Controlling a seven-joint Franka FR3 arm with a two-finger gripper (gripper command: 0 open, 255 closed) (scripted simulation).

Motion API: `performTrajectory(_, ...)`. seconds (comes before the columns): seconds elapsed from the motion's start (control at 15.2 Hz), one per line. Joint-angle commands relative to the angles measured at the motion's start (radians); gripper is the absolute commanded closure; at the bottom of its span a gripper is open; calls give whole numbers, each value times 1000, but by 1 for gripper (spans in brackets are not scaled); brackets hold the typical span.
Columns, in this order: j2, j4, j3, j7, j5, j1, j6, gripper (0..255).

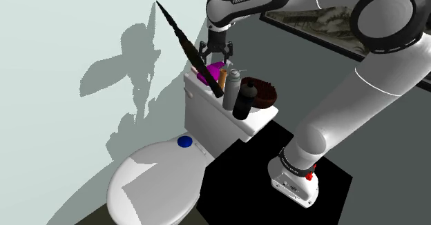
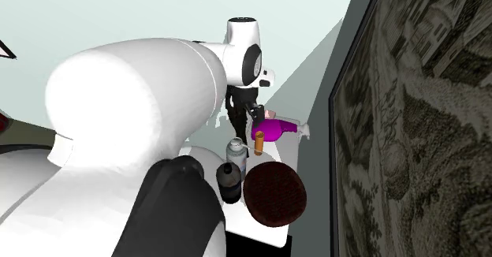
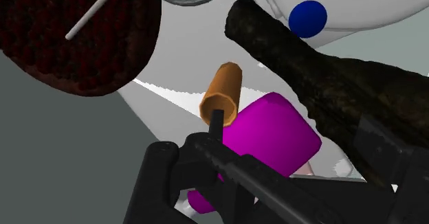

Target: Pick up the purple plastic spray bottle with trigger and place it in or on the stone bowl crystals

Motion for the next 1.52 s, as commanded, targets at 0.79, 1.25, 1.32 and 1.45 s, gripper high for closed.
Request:
performTrajectory(0.79,444,368,-112,431,-96,-59,61,0)
performTrajectory(1.25,493,347,-125,454,-102,-66,131,0)
performTrajectory(1.32,498,341,-126,454,-103,-66,142,0)
performTrajectory(1.45,501,337,-126,455,-104,-67,149,0)
